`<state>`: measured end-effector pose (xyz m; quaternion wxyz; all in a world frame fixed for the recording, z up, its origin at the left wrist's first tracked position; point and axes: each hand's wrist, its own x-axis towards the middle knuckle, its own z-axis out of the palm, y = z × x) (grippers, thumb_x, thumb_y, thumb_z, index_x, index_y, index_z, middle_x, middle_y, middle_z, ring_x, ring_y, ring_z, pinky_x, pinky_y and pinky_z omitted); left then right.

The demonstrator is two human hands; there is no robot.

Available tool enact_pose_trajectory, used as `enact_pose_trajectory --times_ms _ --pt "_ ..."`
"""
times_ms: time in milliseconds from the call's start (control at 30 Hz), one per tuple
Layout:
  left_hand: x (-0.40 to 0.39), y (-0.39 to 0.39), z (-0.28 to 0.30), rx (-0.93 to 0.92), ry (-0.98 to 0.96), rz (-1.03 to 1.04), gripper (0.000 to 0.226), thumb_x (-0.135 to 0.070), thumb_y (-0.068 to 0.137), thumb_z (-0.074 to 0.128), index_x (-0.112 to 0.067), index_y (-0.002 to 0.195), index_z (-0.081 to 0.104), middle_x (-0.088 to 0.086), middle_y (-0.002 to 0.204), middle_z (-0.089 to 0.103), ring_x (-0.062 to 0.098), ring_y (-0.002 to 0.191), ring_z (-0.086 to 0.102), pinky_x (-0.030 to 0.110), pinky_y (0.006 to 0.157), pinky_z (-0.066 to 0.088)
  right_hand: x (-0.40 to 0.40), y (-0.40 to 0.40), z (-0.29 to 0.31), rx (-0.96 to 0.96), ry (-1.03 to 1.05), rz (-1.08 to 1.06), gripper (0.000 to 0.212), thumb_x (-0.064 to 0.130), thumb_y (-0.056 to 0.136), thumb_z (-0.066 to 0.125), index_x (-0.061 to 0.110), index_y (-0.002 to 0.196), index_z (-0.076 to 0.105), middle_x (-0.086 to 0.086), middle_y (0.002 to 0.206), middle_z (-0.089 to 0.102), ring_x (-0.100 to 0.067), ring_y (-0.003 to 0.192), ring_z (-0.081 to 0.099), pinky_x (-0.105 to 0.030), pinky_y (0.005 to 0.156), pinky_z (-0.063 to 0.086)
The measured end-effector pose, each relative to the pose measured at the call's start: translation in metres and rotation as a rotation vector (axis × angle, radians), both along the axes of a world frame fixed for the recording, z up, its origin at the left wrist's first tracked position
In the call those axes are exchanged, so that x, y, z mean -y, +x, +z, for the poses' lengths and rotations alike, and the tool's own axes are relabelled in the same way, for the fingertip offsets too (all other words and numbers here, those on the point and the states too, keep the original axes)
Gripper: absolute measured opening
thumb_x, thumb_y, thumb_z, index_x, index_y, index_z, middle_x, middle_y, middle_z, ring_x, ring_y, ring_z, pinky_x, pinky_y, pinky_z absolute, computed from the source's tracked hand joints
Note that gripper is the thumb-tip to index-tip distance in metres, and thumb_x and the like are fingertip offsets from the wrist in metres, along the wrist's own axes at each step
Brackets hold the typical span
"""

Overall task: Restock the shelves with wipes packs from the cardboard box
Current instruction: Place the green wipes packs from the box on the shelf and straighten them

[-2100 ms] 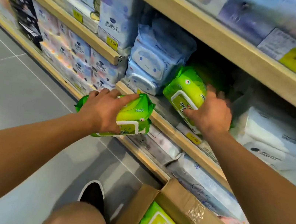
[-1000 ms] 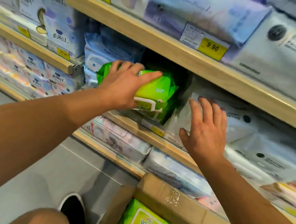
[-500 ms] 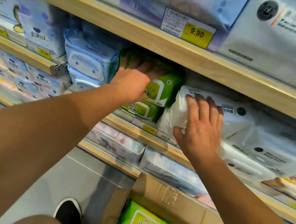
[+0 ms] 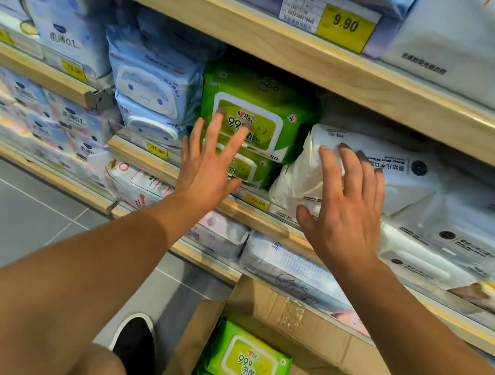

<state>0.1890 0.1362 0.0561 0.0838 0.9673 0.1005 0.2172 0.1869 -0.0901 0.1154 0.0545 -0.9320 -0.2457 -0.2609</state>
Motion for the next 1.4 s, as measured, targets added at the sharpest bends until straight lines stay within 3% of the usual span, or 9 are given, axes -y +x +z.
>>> enact_pose_trajectory --times_ms 233,333,433,600,833,1033,1200,1333,1400 --pt "0.012 0.028 -0.016 0.19 -0.208 0.046 0.097 -0.031 0.074 0.079 -0.033 0.144 0.013 0.017 0.155 0.008 0.043 0.142 0.008 0.058 0.11 0.03 0.001 0.005 -0.008 0.027 0.026 0.014 0.091 0.035 0.069 0.079 0.015 0.146 0.034 -0.013 0.146 0.037 -0.036 0.136 0.03 -0.051 0.116 0.013" --pt "0.007 0.022 -0.023 0.255 -0.271 0.068 0.084 -0.033 0.073 0.078 -0.021 0.137 0.025 0.021 0.145 0.026 0.04 0.134 0.025 0.051 0.108 0.035 0.001 0.006 -0.01 0.031 0.039 0.023 0.091 0.036 0.069 0.078 0.015 0.146 0.034 -0.013 0.146 0.036 -0.035 0.135 0.029 -0.051 0.117 0.013" --pt "0.01 0.01 -0.021 0.259 -0.515 0.116 0.087 -0.035 0.07 0.082 -0.01 0.137 0.033 0.018 0.137 0.033 0.035 0.125 0.038 0.048 0.103 0.041 -0.001 0.006 -0.011 0.022 0.088 0.023 0.089 0.036 0.07 0.077 0.016 0.145 0.034 -0.012 0.145 0.036 -0.034 0.135 0.027 -0.051 0.117 0.01" --pt "0.035 0.012 0.005 0.278 -0.979 0.119 0.111 -0.049 0.069 0.08 -0.026 0.151 0.009 0.007 0.156 0.007 0.023 0.141 0.021 0.031 0.103 0.029 -0.002 0.005 -0.008 -0.015 0.115 0.028 0.087 0.037 0.072 0.077 0.017 0.145 0.034 -0.013 0.145 0.036 -0.036 0.134 0.029 -0.052 0.117 0.012" --pt "0.049 0.042 0.025 0.298 -1.652 0.337 0.12 -0.07 0.051 0.076 -0.053 0.144 0.002 -0.009 0.157 0.009 0.032 0.139 0.03 0.055 0.1 0.043 -0.001 0.005 -0.007 -0.032 0.123 0.031 0.086 0.037 0.072 0.077 0.018 0.145 0.036 -0.011 0.145 0.037 -0.035 0.135 0.029 -0.049 0.118 0.009" --pt "0.046 0.059 0.024 0.42 -1.805 0.335 0.124 -0.073 0.032 0.08 -0.063 0.135 0.012 -0.01 0.153 0.027 0.029 0.131 0.042 0.058 0.091 0.048 0.0 0.005 -0.008 -0.019 0.131 0.046 0.085 0.034 0.07 0.08 0.016 0.143 0.039 -0.012 0.143 0.039 -0.034 0.134 0.029 -0.051 0.118 0.012" --pt "0.052 0.076 0.022 0.493 -1.833 0.361 0.115 -0.058 0.05 0.086 -0.051 0.144 0.019 -0.007 0.151 0.028 0.03 0.129 0.043 0.056 0.097 0.045 -0.001 0.005 -0.009 -0.034 0.135 0.032 0.085 0.034 0.071 0.079 0.017 0.144 0.039 -0.011 0.145 0.037 -0.032 0.136 0.026 -0.051 0.118 0.011" --pt "0.056 0.081 0.021 0.455 -1.901 0.43 0.115 -0.063 0.049 0.082 -0.046 0.145 0.02 0.0 0.148 0.033 0.03 0.124 0.048 0.053 0.098 0.045 -0.002 0.006 -0.01 -0.032 0.137 0.021 0.084 0.033 0.071 0.079 0.017 0.144 0.039 -0.01 0.145 0.037 -0.031 0.136 0.025 -0.051 0.118 0.012" --pt "0.059 0.072 0.017 0.378 -1.888 0.46 0.096 -0.058 0.058 0.08 -0.035 0.138 0.032 0.004 0.138 0.04 0.03 0.113 0.052 0.045 0.093 0.047 -0.003 0.005 -0.01 -0.04 0.149 0.019 0.084 0.033 0.071 0.079 0.018 0.143 0.038 -0.01 0.145 0.037 -0.031 0.136 0.025 -0.053 0.117 0.014"
